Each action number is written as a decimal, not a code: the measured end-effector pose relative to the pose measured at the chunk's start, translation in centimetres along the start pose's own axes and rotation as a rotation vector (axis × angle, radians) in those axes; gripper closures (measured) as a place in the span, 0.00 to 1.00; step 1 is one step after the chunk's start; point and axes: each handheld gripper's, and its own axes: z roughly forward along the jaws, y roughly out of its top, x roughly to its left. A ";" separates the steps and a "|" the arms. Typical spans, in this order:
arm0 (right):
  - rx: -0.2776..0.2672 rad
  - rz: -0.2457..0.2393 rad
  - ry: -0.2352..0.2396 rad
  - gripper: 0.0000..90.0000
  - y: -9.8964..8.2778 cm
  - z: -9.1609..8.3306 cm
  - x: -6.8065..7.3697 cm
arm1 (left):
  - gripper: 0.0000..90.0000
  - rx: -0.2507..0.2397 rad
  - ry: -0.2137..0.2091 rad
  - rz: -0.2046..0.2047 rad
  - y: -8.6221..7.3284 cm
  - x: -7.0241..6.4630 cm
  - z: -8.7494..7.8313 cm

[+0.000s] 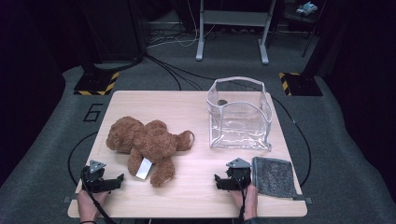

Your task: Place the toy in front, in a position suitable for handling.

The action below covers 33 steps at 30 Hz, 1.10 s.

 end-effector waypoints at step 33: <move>-0.052 0.112 -0.011 0.06 2.9 -6.2 -7.1 | 0.00 0.000 0.003 -0.003 0.0 0.0 0.0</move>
